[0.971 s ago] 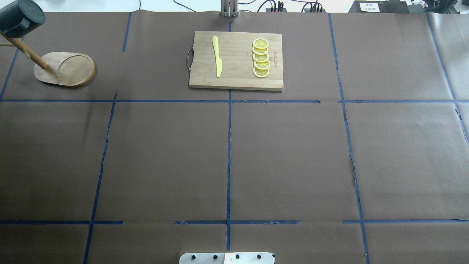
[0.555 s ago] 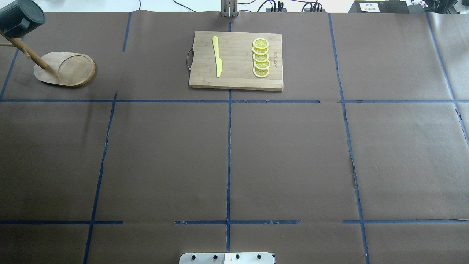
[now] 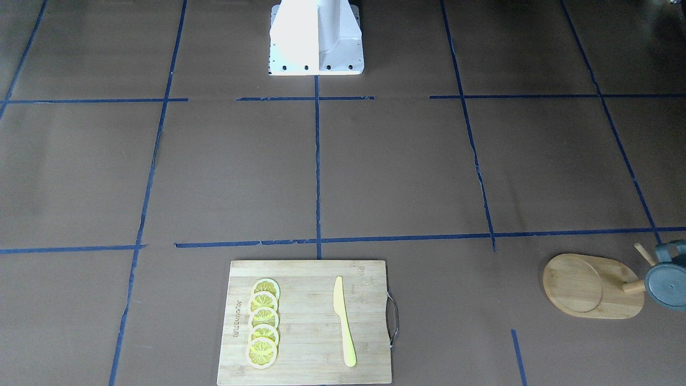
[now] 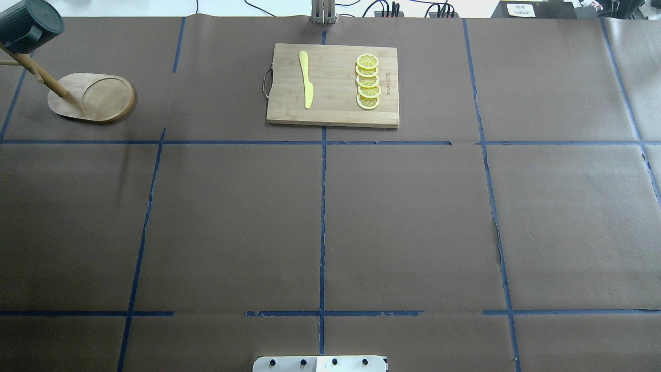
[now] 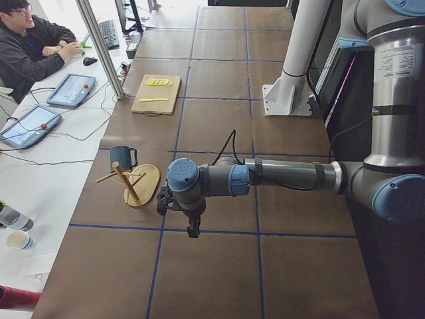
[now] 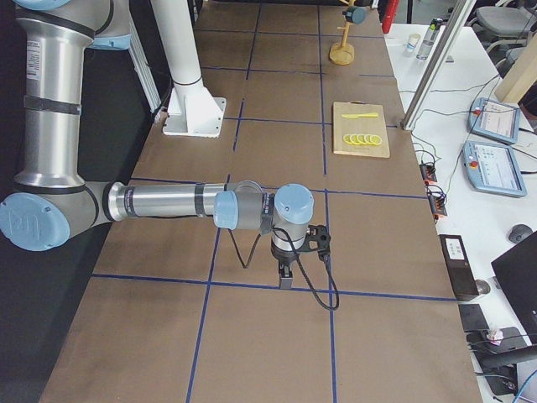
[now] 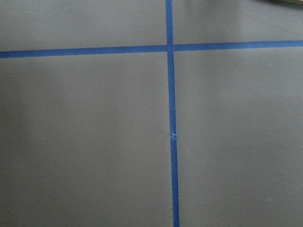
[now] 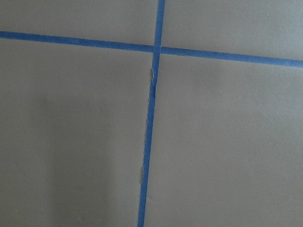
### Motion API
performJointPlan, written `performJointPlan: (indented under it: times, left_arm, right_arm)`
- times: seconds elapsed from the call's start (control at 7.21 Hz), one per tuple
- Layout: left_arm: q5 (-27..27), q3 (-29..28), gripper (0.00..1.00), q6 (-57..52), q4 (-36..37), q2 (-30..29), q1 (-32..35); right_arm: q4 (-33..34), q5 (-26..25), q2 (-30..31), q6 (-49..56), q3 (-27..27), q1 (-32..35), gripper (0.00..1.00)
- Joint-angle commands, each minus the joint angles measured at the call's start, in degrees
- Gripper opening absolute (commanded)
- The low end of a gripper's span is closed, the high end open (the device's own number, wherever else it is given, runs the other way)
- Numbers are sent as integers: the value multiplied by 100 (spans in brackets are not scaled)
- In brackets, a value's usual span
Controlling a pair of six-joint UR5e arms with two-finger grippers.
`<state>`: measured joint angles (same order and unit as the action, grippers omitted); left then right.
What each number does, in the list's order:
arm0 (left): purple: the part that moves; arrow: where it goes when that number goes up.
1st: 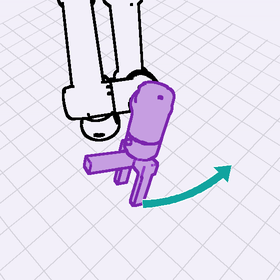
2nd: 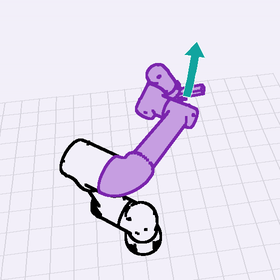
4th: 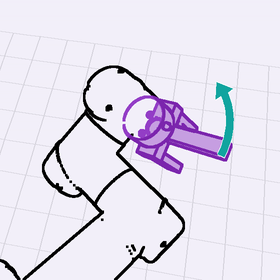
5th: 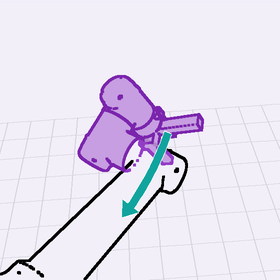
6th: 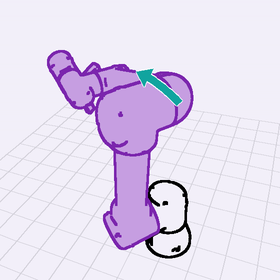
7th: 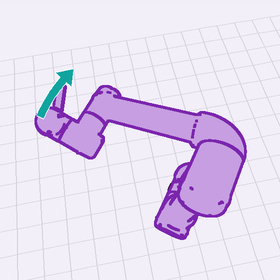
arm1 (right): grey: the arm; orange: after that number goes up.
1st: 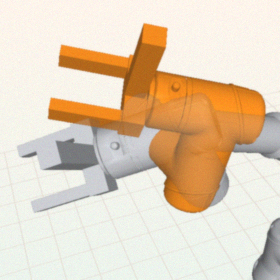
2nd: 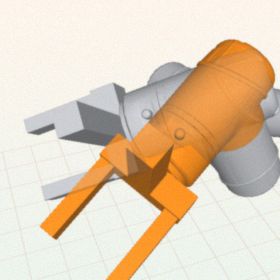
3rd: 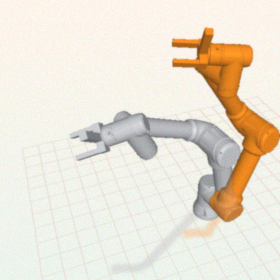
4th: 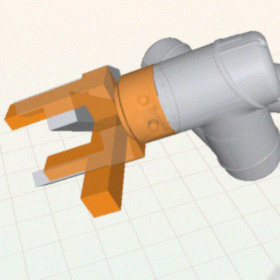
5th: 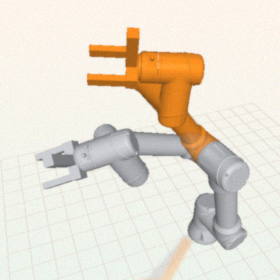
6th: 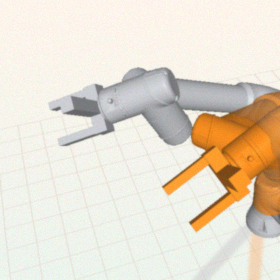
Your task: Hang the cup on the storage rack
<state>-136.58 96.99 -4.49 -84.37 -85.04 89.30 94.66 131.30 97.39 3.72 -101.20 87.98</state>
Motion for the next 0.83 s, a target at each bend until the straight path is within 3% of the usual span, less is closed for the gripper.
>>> performJointPlan:
  times: [0.0,0.69]
  left_arm:
    - [0,13,100,1,0,84,0]
    - [0,13,100,-8,26,155,-9]
  right_arm:
    - [0,-8,-1,6,13,0,100]
    - [-9,10,8,6,100,0,100]
